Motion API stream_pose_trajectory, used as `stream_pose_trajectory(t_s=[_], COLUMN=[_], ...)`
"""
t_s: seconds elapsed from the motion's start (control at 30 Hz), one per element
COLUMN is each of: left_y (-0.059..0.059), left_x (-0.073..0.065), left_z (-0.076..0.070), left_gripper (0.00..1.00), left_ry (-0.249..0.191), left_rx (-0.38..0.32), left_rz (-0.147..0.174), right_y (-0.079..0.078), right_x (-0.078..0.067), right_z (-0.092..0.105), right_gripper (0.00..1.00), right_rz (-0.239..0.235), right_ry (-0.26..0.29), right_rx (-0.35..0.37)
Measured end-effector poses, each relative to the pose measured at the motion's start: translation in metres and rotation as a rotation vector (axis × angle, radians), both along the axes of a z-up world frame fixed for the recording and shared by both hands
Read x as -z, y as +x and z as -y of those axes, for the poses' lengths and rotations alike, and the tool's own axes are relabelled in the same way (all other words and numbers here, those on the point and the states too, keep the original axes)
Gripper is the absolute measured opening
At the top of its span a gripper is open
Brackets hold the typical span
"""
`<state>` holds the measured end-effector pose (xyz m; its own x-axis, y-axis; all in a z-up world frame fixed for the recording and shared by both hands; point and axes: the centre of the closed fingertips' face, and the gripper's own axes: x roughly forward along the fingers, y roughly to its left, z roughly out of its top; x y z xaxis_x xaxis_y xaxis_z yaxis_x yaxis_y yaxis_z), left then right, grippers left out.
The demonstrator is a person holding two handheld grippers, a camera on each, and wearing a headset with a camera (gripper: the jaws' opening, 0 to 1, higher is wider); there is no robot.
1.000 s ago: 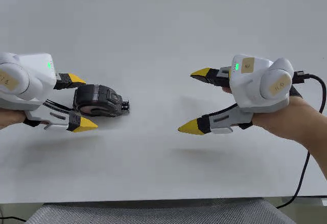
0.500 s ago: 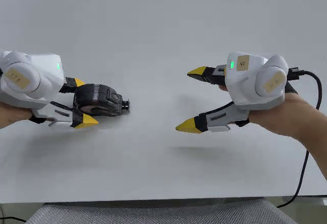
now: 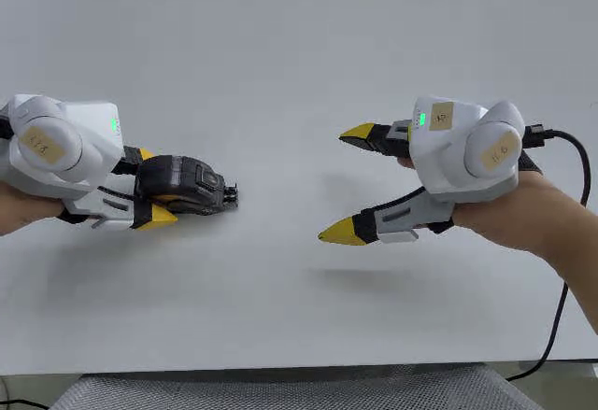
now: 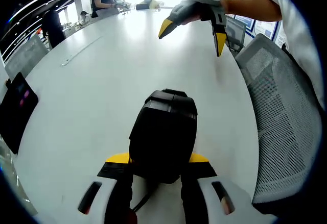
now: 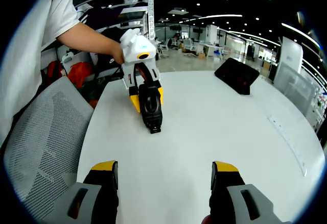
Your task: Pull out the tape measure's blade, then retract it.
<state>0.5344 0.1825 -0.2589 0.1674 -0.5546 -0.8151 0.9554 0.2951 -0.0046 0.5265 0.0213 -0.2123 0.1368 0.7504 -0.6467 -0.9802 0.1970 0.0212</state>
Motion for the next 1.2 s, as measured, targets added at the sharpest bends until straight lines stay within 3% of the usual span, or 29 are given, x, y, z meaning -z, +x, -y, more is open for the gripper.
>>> stream_pose_trajectory(t_s=[0.4,0.5,1.2], left_y=[-0.0006,-0.0009,0.0001], left_x=[0.0014,0.0022,0.0032], left_z=[-0.0017,-0.0025,-0.0055], left_gripper=[0.30,0.29,0.29], left_ry=[0.038,0.066,0.077], left_rx=[0.018,0.028,0.020], left_rz=[-0.008,0.010,0.023], right_y=[-0.0014,-0.0022,-0.0019], right_x=[0.0017,0.0025,0.0067], right_z=[0.0003,0.0002,-0.0050], right_gripper=[0.73,0.73,0.70], right_rz=[-0.002,-0.005,0.003], right_ry=[0.003,0.005,0.004], right_rx=[0.004,0.006,0.001])
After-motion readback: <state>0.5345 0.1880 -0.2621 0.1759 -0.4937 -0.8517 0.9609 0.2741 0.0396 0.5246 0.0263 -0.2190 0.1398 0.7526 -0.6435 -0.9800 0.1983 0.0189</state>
